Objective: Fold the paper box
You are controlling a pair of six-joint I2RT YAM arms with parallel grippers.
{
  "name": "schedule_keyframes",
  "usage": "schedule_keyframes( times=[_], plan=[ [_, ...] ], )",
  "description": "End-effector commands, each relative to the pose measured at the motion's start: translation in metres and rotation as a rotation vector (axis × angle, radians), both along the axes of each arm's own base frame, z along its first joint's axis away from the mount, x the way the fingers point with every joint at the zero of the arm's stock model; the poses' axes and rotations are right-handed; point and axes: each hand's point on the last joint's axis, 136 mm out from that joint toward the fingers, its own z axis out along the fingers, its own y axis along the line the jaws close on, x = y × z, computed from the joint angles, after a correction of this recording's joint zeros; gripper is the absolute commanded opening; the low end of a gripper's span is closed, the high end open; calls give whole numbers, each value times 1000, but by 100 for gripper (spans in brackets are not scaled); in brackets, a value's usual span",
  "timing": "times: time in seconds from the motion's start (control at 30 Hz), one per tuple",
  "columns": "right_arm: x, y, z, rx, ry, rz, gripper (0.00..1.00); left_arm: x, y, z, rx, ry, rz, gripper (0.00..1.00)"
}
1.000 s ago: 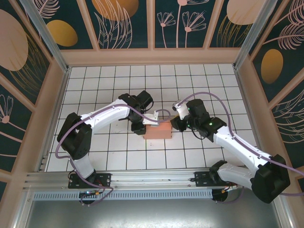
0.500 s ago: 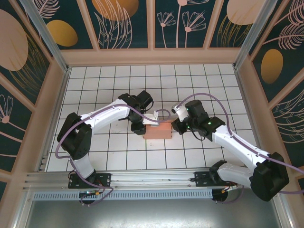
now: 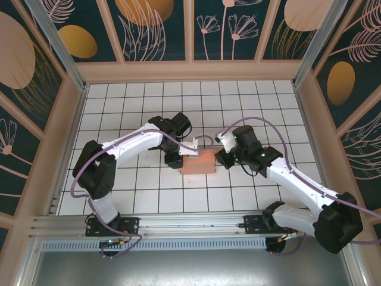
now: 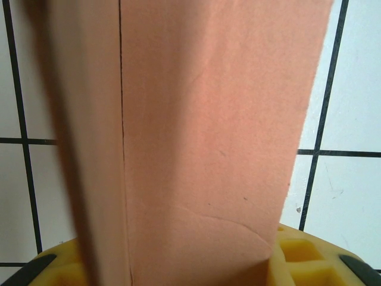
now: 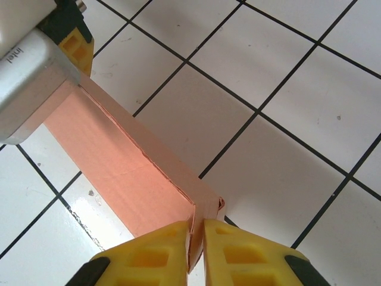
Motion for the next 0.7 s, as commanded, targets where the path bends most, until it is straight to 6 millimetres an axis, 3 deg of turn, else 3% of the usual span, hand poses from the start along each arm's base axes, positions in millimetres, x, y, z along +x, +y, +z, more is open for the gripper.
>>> schedule_keyframes(
  times=[0.0,0.1,0.27,0.43,0.67],
  plan=[
    [-11,0,-1,-4,8,44,9,-8,1,-16,19,79,20,35],
    [-10,0,-5,-17,19,45,0,-8,0,-17,21,88,26,35],
    [-7,3,-2,-5,23,36,0,-5,-2,-16,17,83,40,38],
    [2,5,12,35,11,-25,0,6,-10,-9,-17,55,120,50],
    [16,0,16,67,32,-167,0,10,-20,-7,-75,58,201,53]
  ],
)
